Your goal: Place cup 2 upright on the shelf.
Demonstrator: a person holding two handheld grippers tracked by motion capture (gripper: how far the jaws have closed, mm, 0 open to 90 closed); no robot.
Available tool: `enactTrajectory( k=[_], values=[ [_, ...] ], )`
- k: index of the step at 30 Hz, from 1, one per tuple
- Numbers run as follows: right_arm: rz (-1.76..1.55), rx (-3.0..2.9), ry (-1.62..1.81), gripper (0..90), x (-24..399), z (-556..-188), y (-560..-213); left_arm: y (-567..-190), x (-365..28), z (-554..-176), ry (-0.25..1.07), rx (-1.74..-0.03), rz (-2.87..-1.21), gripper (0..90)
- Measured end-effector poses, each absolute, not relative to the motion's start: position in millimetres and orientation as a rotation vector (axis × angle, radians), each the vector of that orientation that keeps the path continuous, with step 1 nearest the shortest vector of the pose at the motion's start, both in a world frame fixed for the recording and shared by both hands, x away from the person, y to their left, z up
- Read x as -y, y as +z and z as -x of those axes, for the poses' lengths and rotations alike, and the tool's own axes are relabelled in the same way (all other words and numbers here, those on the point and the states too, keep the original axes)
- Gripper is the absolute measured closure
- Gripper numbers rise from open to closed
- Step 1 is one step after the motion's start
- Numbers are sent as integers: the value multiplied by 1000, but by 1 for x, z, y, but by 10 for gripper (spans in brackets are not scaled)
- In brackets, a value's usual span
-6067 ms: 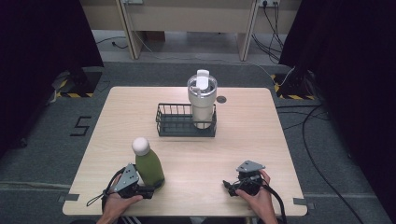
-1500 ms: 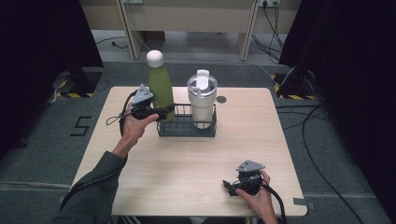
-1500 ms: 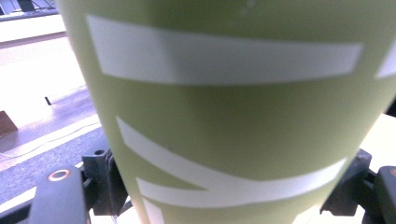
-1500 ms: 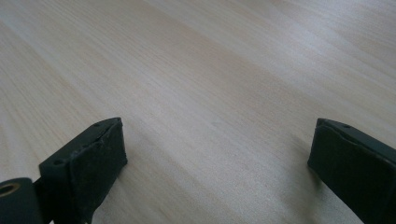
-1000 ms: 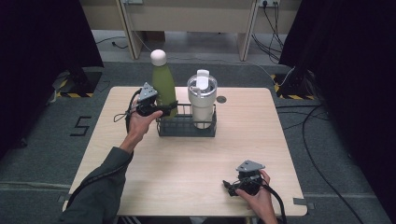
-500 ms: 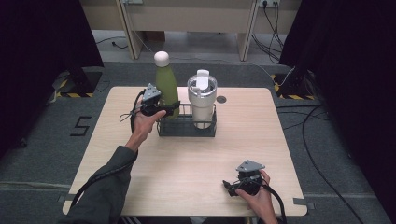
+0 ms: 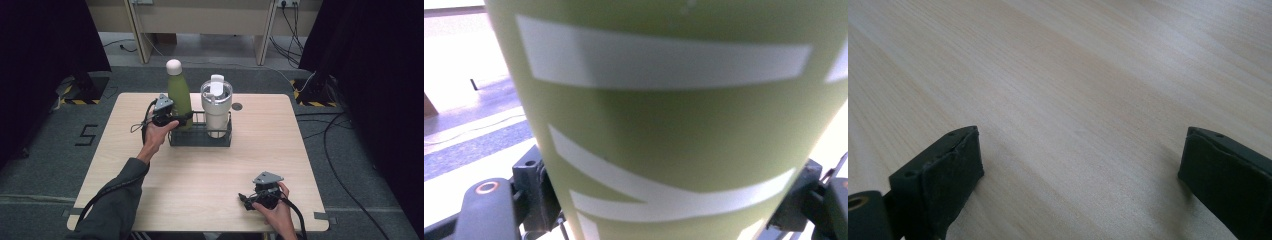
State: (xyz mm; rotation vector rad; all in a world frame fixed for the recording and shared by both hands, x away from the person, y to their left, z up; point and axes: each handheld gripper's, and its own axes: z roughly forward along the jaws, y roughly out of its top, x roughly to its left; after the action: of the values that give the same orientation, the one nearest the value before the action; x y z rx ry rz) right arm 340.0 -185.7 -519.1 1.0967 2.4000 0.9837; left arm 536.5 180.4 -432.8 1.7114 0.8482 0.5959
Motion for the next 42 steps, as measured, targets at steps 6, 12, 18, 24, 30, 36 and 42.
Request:
enactTrajectory(
  k=[6, 12, 18, 24, 30, 36, 42],
  values=[
    [-1093, -2398, 985, 42, 186, -340, -519, -439, -180, -537, 588, -855, -1722, 205],
    [-1094, -2398, 985, 42, 186, -340, -519, -445, -180, -537, 591, -860, -1727, 205],
    [-1097, -2398, 985, 41, 186, -340, -519, -451, -181, -537, 589, -861, -1723, 205],
    [-1097, -2399, 985, 41, 186, -340, -519, -457, -179, -535, 600, -855, -1728, 205],
    [-1089, -2401, 984, 41, 186, -340, -519, -461, -176, -531, 642, -836, -1715, 204],
    [-1095, -2400, 983, 41, 186, -340, -519, -463, -176, -529, 657, -837, -1704, 203],
    [-1095, -2400, 983, 41, 186, -340, -519, -463, -174, -529, 665, -837, -1706, 201]
  ],
)
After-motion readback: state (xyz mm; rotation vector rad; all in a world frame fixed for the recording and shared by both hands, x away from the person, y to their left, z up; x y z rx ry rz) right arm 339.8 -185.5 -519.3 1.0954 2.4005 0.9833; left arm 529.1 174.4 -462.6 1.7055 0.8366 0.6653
